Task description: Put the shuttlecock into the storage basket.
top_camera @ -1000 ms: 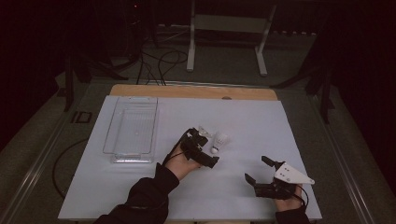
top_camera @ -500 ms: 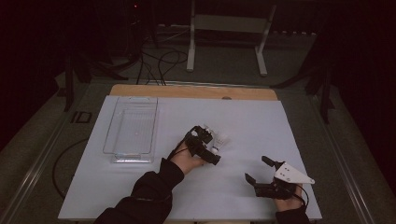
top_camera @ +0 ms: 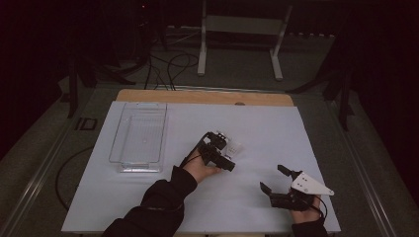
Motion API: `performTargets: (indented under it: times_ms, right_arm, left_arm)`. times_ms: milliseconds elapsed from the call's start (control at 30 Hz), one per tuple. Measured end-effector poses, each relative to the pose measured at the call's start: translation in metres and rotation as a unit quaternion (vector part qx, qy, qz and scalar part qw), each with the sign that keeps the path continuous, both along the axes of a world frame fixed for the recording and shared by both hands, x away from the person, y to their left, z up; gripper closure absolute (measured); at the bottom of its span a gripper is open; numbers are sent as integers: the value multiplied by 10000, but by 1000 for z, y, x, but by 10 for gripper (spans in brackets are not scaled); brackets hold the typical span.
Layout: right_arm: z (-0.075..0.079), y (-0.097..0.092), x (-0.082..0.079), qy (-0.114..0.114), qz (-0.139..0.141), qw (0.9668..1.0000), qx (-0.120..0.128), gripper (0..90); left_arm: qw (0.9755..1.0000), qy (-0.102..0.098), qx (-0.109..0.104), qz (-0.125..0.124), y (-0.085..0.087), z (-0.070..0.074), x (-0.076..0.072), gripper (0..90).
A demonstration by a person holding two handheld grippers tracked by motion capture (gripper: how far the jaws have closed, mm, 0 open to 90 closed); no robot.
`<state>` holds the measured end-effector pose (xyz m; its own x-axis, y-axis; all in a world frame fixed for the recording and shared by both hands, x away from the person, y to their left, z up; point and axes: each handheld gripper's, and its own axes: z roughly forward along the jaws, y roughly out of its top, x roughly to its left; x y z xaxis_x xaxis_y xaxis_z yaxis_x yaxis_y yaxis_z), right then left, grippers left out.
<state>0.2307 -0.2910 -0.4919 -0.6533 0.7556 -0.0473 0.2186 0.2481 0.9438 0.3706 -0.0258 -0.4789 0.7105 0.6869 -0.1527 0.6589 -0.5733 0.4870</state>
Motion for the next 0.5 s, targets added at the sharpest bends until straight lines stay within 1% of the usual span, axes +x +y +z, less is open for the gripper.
performTargets:
  times_ms: [33, 100, 167, 233, 267, 300, 367, 400, 433, 500]
  right_arm:
    - [0, -1, 0, 1, 13, 10000, 64, 122]
    - [1, -1, 0, -50, -19, 10000, 38, 122]
    - [1, -2, -1, -24, -3, 9999, 120, 117]
    - [1, -2, 0, -29, -39, 10000, 74, 117]
    - [1, -2, 0, -18, -28, 10000, 86, 117]
    - [0, -2, 0, -5, -11, 10000, 82, 117]
    - [0, -1, 0, 1, -30, 10000, 21, 118]
    - [0, -1, 1, 12, -18, 10000, 30, 118]
    - [0, -1, 1, 11, -18, 10000, 16, 119]
    - [-1, -1, 1, 33, -30, 10000, -9, 119]
  left_arm:
    - [10000, 54, -41, 13, -1, -1, 1, 76]
    - [9999, 101, -45, -10, -1, -2, 2, 90]
    - [9999, 115, -58, -18, -3, -2, 4, 155]
    - [9999, 135, 27, -21, -4, -4, 6, 166]
    - [9999, 152, 43, -11, -4, -5, 7, 196]
    - [9998, 175, 62, 9, -5, -6, 8, 200]
    - [9997, 248, 87, 6, -6, -8, 12, 226]
    - [9995, 299, 70, 43, -6, -8, 13, 230]
    - [9994, 335, 56, 59, -7, -9, 14, 251]
    - [9993, 339, 78, 100, -8, -10, 17, 281]
